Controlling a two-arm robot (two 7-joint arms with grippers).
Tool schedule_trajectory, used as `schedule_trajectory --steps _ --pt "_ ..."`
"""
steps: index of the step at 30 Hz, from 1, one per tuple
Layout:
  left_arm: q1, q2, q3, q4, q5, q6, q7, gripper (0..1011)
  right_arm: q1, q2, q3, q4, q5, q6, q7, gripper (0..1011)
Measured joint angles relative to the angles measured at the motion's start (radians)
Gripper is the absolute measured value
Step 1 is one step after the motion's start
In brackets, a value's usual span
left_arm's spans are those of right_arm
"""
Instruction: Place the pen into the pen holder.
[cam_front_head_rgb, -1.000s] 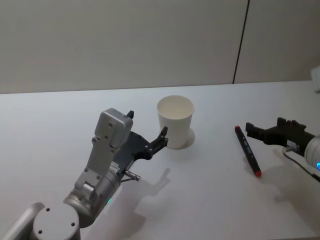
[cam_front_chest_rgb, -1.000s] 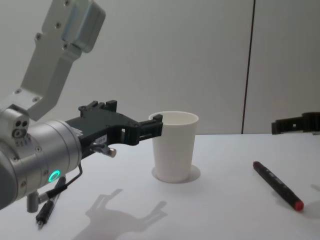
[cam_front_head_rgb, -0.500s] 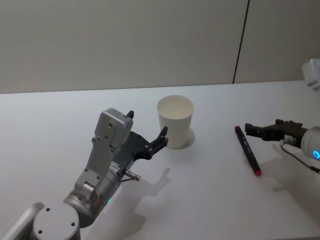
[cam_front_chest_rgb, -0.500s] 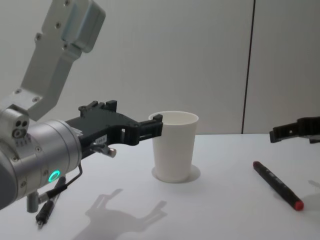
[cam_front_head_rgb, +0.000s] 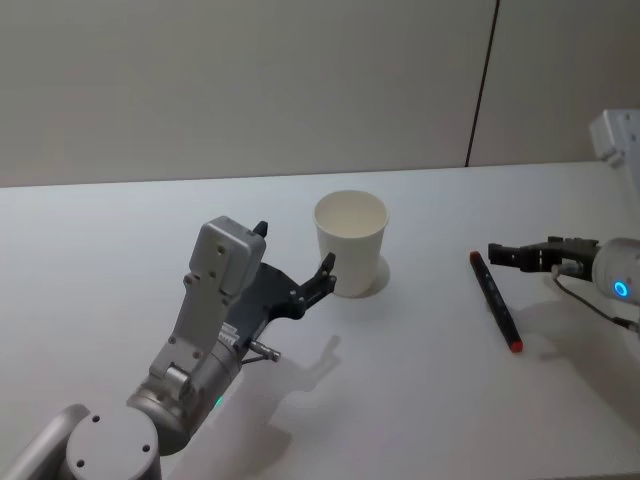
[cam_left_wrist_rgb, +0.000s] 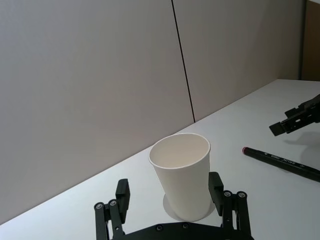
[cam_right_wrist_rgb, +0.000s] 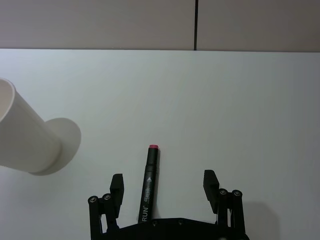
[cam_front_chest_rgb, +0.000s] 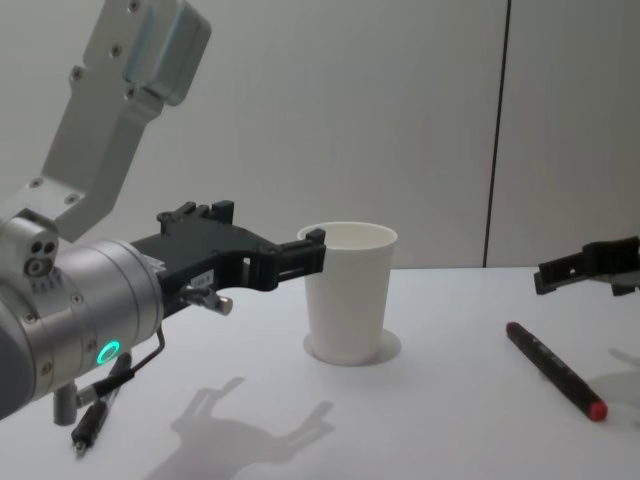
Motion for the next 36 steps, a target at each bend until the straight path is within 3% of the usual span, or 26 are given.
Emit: schedule_trajectory --steps 18,36 --pt "0.0 0.0 0.0 0.0 0.0 0.0 0.0 1004 0.097 -0.042 -0.038 0.15 -0.084 0.04 0.025 1001" --pt "0.0 0.0 0.0 0.0 0.0 0.0 0.0 1004 0.151 -0.072 -0.073 0.246 -0.159 0.056 0.044 1001"
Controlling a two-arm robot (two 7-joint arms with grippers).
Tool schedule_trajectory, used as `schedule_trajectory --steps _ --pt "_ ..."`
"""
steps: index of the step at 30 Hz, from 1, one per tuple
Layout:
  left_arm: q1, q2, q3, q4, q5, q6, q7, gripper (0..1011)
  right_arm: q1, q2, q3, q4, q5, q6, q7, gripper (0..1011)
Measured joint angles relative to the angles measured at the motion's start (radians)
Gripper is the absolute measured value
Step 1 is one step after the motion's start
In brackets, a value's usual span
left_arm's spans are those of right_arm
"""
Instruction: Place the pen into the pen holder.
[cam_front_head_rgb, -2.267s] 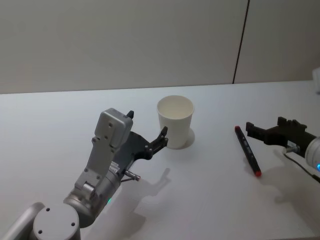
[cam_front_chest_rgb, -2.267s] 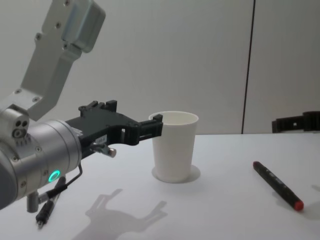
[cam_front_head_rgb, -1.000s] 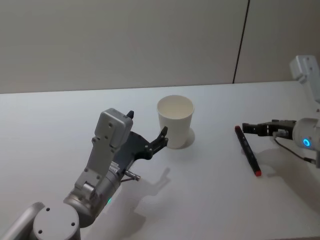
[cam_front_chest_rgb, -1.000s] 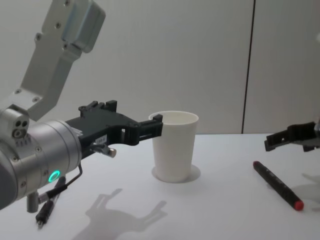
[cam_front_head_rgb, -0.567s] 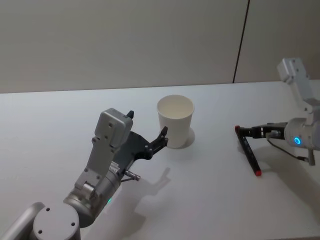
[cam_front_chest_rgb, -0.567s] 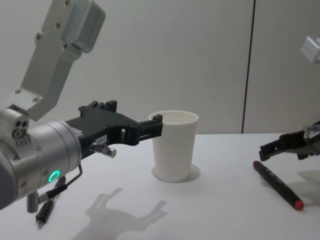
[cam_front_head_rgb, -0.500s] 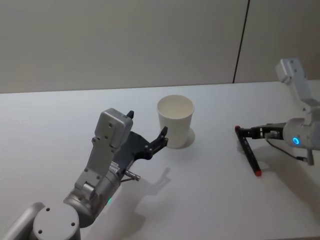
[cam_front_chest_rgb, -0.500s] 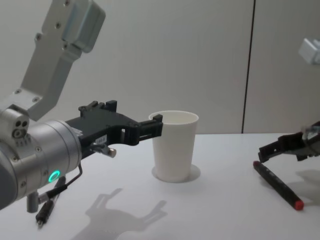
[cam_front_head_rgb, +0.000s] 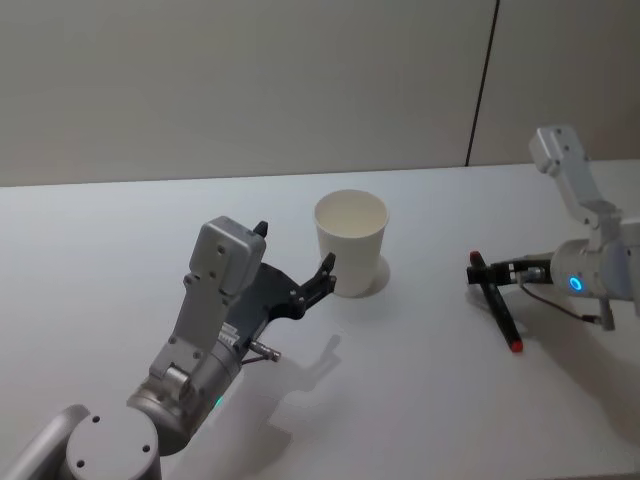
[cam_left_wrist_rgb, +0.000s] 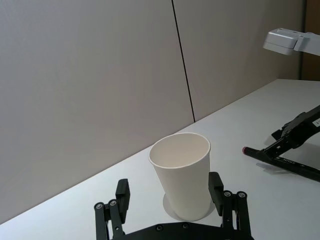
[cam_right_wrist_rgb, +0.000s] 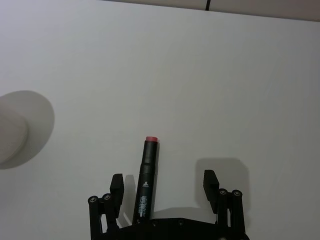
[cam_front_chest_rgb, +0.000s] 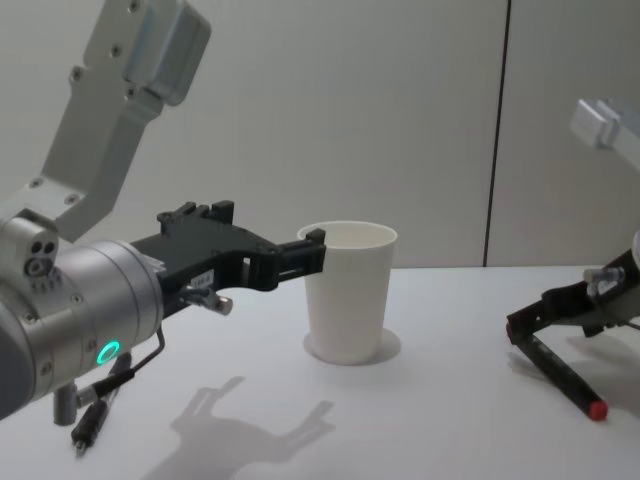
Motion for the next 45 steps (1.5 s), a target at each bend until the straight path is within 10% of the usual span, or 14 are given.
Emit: schedule_trajectory --steps 27,45 --pt "0.0 0.0 0.0 0.0 0.0 0.0 0.0 1004 0.002 -0.019 -0.015 -0.008 0.008 0.011 0.024 996" --pt "0.0 0.0 0.0 0.0 0.0 0.0 0.0 1004 -0.006 -0.017 -0.008 -0.01 0.003 0.024 0.022 507"
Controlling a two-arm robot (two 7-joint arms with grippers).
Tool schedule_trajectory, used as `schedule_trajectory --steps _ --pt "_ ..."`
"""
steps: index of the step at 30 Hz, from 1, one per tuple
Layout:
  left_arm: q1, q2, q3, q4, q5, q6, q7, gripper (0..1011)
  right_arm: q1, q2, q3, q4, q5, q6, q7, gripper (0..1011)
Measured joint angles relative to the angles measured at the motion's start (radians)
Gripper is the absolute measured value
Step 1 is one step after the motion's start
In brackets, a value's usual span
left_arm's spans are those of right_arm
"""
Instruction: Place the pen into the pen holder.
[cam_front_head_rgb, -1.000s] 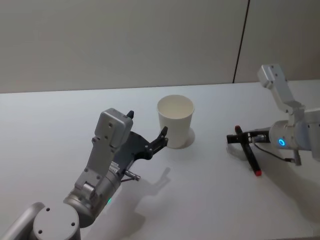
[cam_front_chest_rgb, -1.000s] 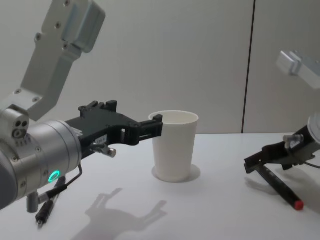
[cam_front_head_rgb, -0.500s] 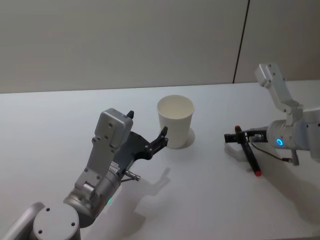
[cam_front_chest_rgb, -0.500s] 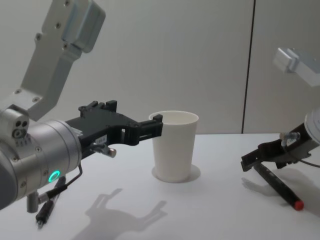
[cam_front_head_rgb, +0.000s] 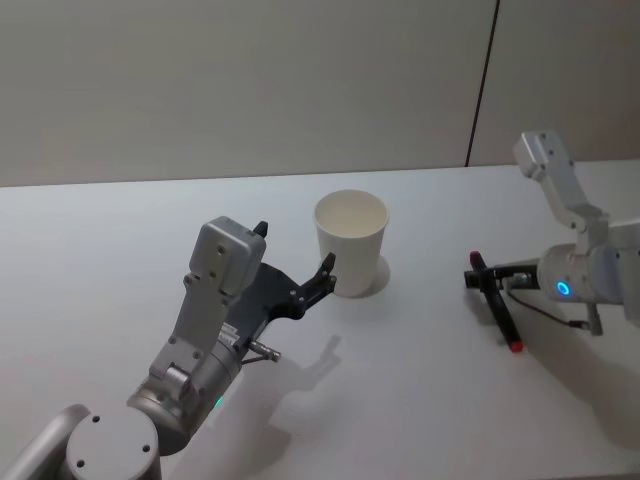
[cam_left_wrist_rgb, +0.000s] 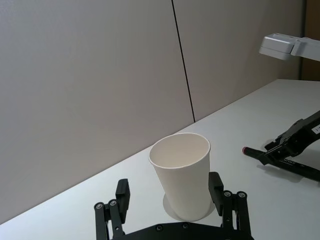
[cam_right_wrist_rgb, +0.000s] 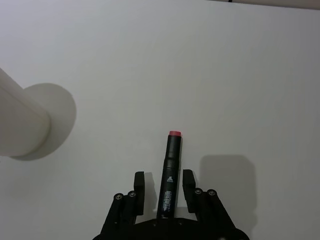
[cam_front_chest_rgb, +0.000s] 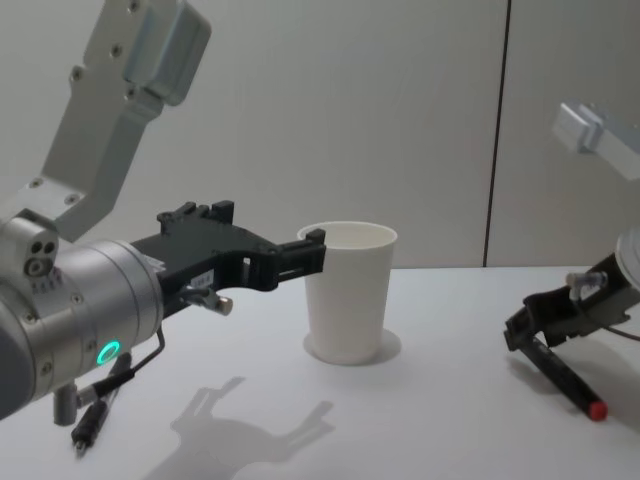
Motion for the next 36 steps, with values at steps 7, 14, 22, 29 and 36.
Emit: schedule_trajectory --steps 7,14,22,29,36 --pt "0.0 0.0 0.0 0.0 0.0 0.0 0.0 1004 -0.001 0.001 0.004 0.015 -0.005 0.001 -0.003 260" --pt "0.0 0.0 0.0 0.0 0.0 0.0 0.0 1004 0.0 0.001 0.006 0.029 -0.008 -0.004 -0.004 164" --pt "0.0 0.0 0.0 0.0 0.0 0.0 0.0 1004 0.001 -0.001 0.009 0.036 -0.009 -0.015 -0.006 164" --pt "0.0 0.0 0.0 0.0 0.0 0.0 0.0 1004 -0.008 0.0 0.012 0.026 -0.004 -0.038 -0.011 164" --pt "0.0 0.0 0.0 0.0 0.0 0.0 0.0 1004 -0.034 0.006 0.016 -0.023 0.005 -0.088 -0.019 164"
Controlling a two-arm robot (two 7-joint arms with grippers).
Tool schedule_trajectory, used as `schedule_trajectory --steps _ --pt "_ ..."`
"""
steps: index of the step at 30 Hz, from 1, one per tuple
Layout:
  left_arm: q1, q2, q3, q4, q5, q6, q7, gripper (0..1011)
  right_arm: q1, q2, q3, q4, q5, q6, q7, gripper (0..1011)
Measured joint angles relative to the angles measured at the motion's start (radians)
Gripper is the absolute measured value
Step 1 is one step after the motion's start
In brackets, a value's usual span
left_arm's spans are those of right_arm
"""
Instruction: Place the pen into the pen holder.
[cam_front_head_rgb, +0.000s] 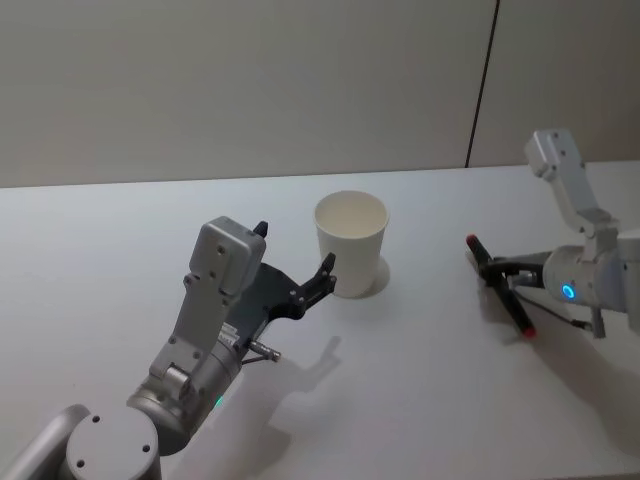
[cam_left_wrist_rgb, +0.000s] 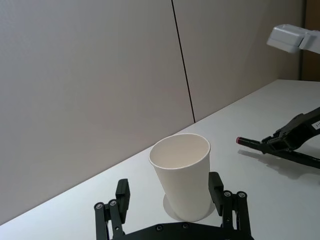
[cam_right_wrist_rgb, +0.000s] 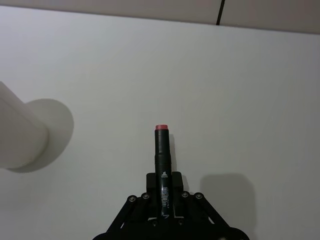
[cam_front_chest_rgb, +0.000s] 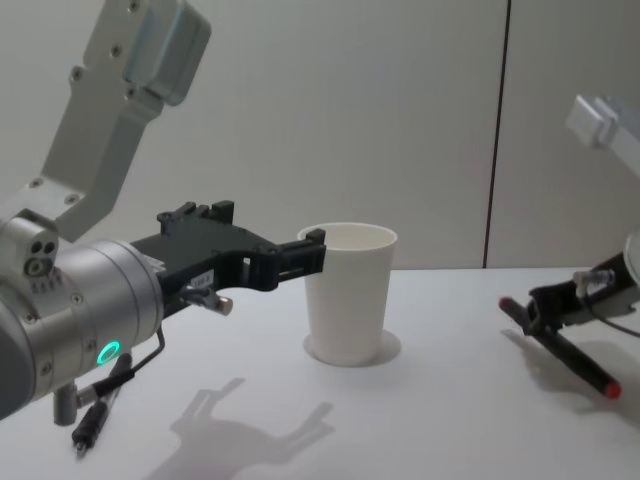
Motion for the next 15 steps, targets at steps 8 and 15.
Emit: schedule_trajectory --steps 8,15 --pt "0.0 0.0 0.0 0.0 0.0 0.0 0.0 1004 -0.04 0.011 0.004 -0.073 0.011 -0.077 -0.012 164" --pt "0.0 0.0 0.0 0.0 0.0 0.0 0.0 1004 -0.072 0.02 0.006 -0.131 0.018 -0.146 -0.018 164"
